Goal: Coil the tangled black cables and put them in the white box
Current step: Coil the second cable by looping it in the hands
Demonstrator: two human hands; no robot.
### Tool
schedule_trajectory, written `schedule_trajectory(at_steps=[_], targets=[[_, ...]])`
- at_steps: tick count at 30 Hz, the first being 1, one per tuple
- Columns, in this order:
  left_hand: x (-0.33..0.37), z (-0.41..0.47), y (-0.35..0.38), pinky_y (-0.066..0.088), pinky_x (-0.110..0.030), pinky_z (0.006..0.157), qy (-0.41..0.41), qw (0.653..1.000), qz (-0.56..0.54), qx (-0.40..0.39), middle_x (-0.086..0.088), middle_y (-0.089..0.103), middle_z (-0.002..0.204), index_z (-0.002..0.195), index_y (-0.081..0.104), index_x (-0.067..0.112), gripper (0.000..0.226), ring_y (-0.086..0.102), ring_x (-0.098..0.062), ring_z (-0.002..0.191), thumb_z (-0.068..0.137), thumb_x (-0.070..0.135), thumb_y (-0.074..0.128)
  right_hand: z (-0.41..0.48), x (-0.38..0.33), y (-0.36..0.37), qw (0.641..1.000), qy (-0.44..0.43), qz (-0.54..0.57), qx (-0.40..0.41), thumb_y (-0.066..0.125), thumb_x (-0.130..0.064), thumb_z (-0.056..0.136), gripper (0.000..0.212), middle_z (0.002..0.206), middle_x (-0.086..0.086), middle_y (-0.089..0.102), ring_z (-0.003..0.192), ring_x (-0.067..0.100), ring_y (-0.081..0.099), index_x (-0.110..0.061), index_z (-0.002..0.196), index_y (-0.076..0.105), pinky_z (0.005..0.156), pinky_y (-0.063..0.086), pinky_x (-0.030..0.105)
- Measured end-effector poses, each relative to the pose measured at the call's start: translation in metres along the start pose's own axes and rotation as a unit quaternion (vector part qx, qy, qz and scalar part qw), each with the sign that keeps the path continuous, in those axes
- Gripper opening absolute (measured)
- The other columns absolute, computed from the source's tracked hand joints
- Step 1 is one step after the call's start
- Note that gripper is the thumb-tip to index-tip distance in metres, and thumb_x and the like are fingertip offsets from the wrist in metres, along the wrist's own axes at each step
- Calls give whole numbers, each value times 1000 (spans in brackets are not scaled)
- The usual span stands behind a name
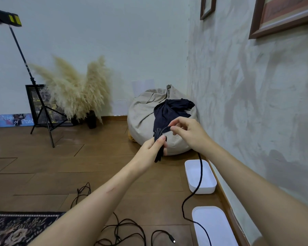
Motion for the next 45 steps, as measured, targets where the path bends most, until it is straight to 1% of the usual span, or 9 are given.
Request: schedule_trajectory(at_steps=[9, 15, 23, 26, 28, 31, 38, 42, 45], targets=[[19, -7, 14, 40, -37, 81, 39, 997, 32, -65, 4, 60, 82, 95, 58, 13, 48, 53, -15, 82, 101, 57, 40, 1, -1, -8, 997, 0, 68, 35, 74, -15, 92, 2, 82, 10, 73, 71, 13, 63, -16, 90, 74, 78, 54, 35], [27, -11, 19, 39, -38, 82, 42, 997, -2, -72, 4, 59, 83, 98, 57, 14, 41, 53, -16, 84, 102, 52, 42, -2, -1, -6, 994, 13, 107, 18, 71, -13, 95, 6, 76, -2, 70, 72, 6, 63, -13, 95, 76, 64, 47, 16], [47, -15, 14, 46, -22, 80, 77, 993, -26, -85, -1, 56, 87, 106, 56, 7, 38, 56, -10, 84, 101, 42, 44, -6, 7, 6, 987, 59, 149, -23, 53, -10, 105, 28, 113, 8, 76, 112, 25, 69, -24, 120, 72, 99, 53, 51], [51, -14, 11, 47, -24, 82, 89, 994, -30, -63, -1, 57, 85, 104, 56, -1, 44, 56, -11, 85, 100, 41, 43, -13, 5, 22, 981, 75, 166, -59, 39, 0, 107, 40, 89, -10, 76, 86, 5, 72, -17, 137, 61, 78, 59, 24], [51, -12, 6, 47, -30, 84, 87, 994, -46, -40, 0, 57, 83, 101, 56, 1, 43, 58, -13, 85, 99, 41, 43, -19, 2, 37, 974, 94, 185, -87, 34, 2, 109, 43, 75, -5, 69, 77, 8, 62, -14, 144, 51, 63, 51, 14], [46, -9, -3, 49, -46, 77, 63, 994, -87, -7, 2, 62, 80, 99, 59, 8, 38, 60, -24, 79, 99, 43, 47, -22, 0, 56, 969, 99, 187, -125, 30, -8, 112, 34, 113, 35, 57, 89, 29, 57, -19, 135, 52, 67, 58, 29], [33, 1, -20, 47, -22, 64, 52, 991, -106, 65, 3, 62, 84, 100, 59, 13, 35, 57, -13, 77, 103, 46, 50, -32, 9, 90, 961, 157, 142, -181, 29, -22, 113, 38, 114, 13, 68, 77, 29, 66, -16, 148, 42, 76, 58, 34], [29, 4, -26, 44, -23, 77, 60, 988, -87, 117, 4, 61, 84, 94, 58, 16, 28, 55, -9, 79, 110, 35, 44, -41, 3, 105, 955, 142, 110, -234, 35, -27, 112, 32, 90, 13, 73, 79, 29, 71, -11, 138, 45, 80, 60, 35], [22, 8, -30, 43, -32, 88, 52, 984, -84, 150, 5, 62, 86, 87, 61, 30, 28, 57, -11, 85, 104, 48, 49, -44, -1, 109, 949, 162, 105, -250, 36, -29, 111, 33, 87, 13, 71, 70, 25, 65, -5, 131, 49, 69, 59, 31]])
Point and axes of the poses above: each hand's wrist, its own z-axis towards the middle knuckle, its own y-axis out of the palm, x = y × z, the point moved 6 cm from there along z, towards the middle knuckle
